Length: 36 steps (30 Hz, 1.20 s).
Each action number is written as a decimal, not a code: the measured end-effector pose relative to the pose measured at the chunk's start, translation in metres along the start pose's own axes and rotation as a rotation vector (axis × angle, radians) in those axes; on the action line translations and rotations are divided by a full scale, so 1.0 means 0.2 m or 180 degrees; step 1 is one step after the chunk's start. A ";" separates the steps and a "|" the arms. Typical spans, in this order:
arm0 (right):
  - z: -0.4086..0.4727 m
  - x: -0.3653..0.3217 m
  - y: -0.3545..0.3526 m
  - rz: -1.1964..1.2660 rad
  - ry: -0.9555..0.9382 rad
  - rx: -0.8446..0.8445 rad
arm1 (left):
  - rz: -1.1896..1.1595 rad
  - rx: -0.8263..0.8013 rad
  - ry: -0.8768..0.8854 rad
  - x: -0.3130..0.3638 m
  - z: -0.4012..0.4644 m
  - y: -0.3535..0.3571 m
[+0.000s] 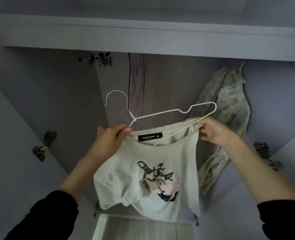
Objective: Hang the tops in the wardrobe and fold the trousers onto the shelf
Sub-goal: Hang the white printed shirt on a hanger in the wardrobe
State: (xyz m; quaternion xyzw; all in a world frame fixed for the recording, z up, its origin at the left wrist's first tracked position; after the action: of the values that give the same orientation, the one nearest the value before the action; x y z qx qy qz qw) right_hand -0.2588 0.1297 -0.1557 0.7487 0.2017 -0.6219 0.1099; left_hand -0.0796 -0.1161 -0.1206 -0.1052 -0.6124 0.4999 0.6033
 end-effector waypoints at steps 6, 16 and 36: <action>-0.03 -0.04 -0.02 0.0194 -0.0084 0.0145 | -0.0786 -0.0275 -0.0006 0.03 0.03 0.06; -0.05 -0.02 0.04 0.0089 -0.0007 0.0313 | -0.0076 -0.0393 -0.1415 0.08 0.01 0.09; -0.01 0.07 -0.10 -0.0656 0.0470 0.0497 | 0.0480 -0.0379 -0.1165 0.00 -0.03 0.11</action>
State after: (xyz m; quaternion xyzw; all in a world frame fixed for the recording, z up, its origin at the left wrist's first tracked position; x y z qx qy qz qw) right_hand -0.2641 0.1499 -0.1673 0.7740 0.2360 -0.5869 -0.0282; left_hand -0.0842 -0.1033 -0.1388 -0.0937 -0.7307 0.5173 0.4356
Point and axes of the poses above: each hand's wrist, its own z-axis towards the middle knuckle, its own y-axis out of the palm, x = y × z, the point moved 7 cm from there along z, towards the middle knuckle, and after that the axes turned 13 degrees about -y, right-handed, at the moved point
